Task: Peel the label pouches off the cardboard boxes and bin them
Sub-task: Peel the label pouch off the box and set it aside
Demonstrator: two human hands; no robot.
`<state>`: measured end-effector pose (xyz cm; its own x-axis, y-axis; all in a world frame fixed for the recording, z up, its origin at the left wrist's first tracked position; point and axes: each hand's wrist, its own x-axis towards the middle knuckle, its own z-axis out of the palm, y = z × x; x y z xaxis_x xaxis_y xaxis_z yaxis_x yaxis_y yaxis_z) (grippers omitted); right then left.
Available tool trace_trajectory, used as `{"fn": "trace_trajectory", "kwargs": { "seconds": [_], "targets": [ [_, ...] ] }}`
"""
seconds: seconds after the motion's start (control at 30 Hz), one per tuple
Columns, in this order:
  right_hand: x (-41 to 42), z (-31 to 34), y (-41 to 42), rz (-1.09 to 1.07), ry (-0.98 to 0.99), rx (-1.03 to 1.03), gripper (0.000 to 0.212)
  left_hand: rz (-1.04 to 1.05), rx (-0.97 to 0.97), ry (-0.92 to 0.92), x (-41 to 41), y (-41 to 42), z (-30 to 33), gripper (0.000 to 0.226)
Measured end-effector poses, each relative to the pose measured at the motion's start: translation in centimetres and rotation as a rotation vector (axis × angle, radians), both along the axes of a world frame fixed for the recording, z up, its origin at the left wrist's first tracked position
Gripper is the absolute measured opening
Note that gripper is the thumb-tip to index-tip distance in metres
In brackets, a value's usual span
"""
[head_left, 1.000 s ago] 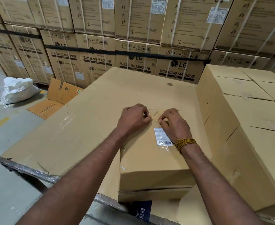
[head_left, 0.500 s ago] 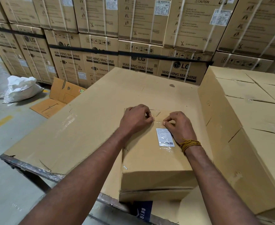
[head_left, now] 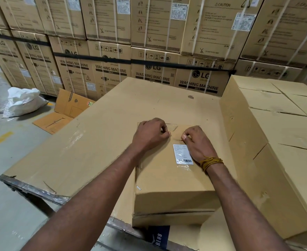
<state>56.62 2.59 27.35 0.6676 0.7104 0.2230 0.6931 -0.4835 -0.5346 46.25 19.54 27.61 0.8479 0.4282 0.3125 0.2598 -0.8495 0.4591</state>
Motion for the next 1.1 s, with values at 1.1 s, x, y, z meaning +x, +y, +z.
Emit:
{"fn": "trace_trajectory", "kwargs": {
  "seconds": [1.1],
  "targets": [
    [-1.1,0.7,-1.4,0.091,0.126,0.254,0.046,-0.098,-0.132,-0.006,-0.9,-0.4,1.1,0.012]
  ]
}}
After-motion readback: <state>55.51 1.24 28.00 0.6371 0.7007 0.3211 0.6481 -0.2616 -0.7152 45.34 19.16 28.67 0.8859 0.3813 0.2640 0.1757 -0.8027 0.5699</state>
